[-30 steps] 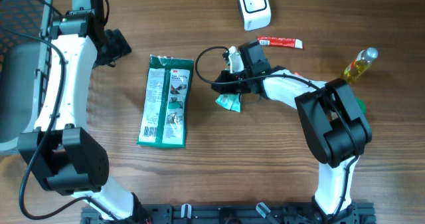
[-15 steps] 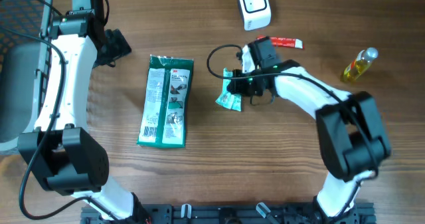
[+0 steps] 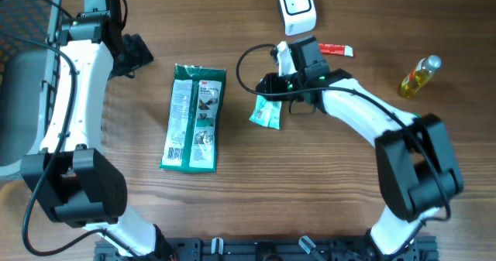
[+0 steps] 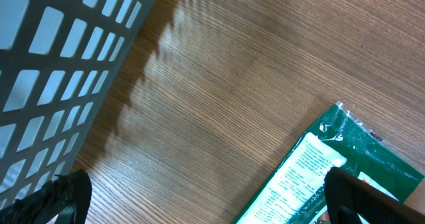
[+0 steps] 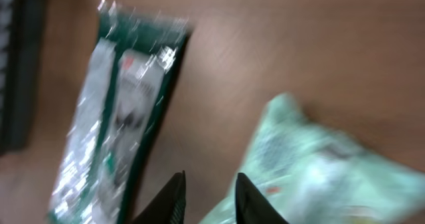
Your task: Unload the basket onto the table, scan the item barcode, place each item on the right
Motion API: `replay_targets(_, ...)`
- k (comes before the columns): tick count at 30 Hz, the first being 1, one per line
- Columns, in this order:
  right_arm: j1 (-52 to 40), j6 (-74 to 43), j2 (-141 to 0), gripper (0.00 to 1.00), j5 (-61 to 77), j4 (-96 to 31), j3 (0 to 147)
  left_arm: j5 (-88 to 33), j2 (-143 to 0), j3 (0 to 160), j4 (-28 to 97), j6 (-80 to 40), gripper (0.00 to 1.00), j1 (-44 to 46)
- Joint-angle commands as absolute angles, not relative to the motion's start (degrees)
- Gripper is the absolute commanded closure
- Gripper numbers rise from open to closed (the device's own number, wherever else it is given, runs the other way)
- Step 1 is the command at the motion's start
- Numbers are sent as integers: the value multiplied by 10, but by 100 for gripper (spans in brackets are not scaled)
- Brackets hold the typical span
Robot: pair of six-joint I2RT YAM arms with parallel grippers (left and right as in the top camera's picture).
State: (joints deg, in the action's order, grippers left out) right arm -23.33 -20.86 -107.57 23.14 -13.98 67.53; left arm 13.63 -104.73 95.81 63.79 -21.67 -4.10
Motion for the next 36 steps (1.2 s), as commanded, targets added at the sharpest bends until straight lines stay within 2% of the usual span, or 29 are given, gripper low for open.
replay_targets(1,-234,-199,-1075,71,55,-139,671,133,-1051,966,636,-208,0,-44)
replay_targets(5,-234,-197,-1127,71,48,-117,670,133,-1051,966,636,-208,0,-44)
replay_targets(6,-234,-200,-1129,78,54,-145,671,133,-1051,966,636,-208,0,-44)
replay_targets(8,-234,-245,-1123,78,68,-213,671,133,-1051,966,636,-208,0,-44)
replay_targets(11,-234,-243,-1120,74,205,-291,671,133,-1051,966,636,-208,0,-44)
replay_targets(13,-234,-240,-1119,73,250,-340,672,133,-1051,966,636,-208,0,-44)
replay_targets(16,-231,-222,-1096,68,248,-372,680,133,-1051,966,636,-208,0,-44)
replay_targets(20,-217,-223,-1051,63,165,-359,686,133,-1051,966,636,-208,0,-44)
replay_targets(24,-217,-227,-1052,64,143,-335,686,133,-1051,966,636,-208,0,-44)
replay_targets(27,-217,-289,-1053,64,136,-338,672,133,-1051,966,636,-208,0,-44)
replay_targets(28,-217,-298,-1056,68,135,-342,667,133,-1051,966,636,-208,0,-44)
replay_targets(29,-217,-300,-1059,76,135,-344,662,133,-1051,966,636,-208,0,-44)
replay_targets(30,-217,-300,-1060,79,135,-346,659,133,-1051,966,636,-208,0,-44)
replay_targets(36,-221,-306,-1063,82,131,-344,656,133,-1051,966,636,-208,0,-44)
